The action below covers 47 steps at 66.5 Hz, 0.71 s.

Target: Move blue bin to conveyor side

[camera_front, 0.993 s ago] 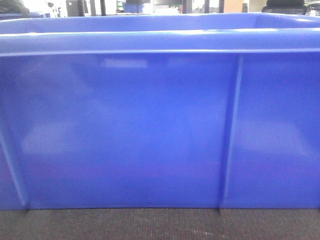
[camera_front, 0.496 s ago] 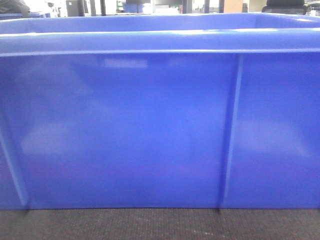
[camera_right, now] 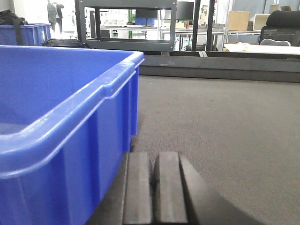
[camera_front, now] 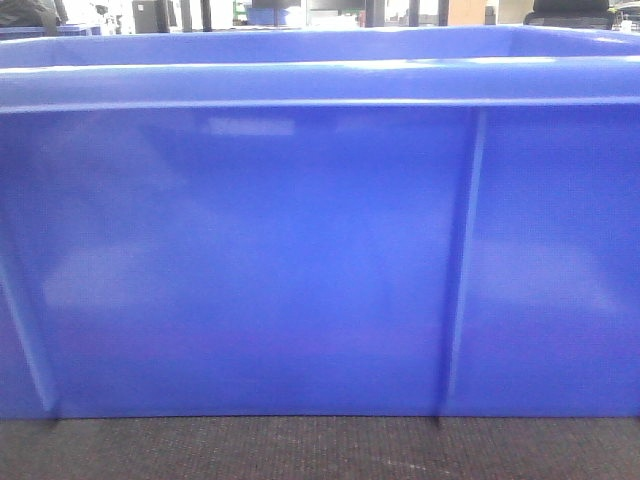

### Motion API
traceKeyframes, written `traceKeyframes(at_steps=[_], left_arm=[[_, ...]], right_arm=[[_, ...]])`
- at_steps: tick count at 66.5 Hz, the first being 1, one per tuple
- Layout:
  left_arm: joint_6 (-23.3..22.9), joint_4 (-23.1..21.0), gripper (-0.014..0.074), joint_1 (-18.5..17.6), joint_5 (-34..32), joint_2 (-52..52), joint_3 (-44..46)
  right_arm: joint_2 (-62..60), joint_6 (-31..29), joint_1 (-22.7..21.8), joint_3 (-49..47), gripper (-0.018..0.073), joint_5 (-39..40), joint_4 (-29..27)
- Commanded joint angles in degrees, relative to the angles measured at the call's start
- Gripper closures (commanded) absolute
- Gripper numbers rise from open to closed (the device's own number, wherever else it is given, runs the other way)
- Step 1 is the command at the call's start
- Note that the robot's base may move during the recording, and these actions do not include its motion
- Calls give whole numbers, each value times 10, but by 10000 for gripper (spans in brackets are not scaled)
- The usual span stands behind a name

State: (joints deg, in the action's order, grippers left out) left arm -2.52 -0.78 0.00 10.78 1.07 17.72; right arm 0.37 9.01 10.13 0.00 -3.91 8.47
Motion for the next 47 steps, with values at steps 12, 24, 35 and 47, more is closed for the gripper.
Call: traceKeyframes(at_steps=[12, 24, 35, 47], left_arm=[[3, 1, 593, 1, -11, -3, 0], [3, 1, 593, 1, -11, -3, 0], [3, 1, 593, 1, -11, -3, 0], [3, 1, 593, 1, -11, -3, 0]], right_arm=[[-4, -4, -3, 0, 648, 11, 16], [-4, -4, -3, 0, 648, 49, 16], [-4, -4, -3, 0, 648, 50, 16], [-4, -4, -3, 0, 648, 50, 16]])
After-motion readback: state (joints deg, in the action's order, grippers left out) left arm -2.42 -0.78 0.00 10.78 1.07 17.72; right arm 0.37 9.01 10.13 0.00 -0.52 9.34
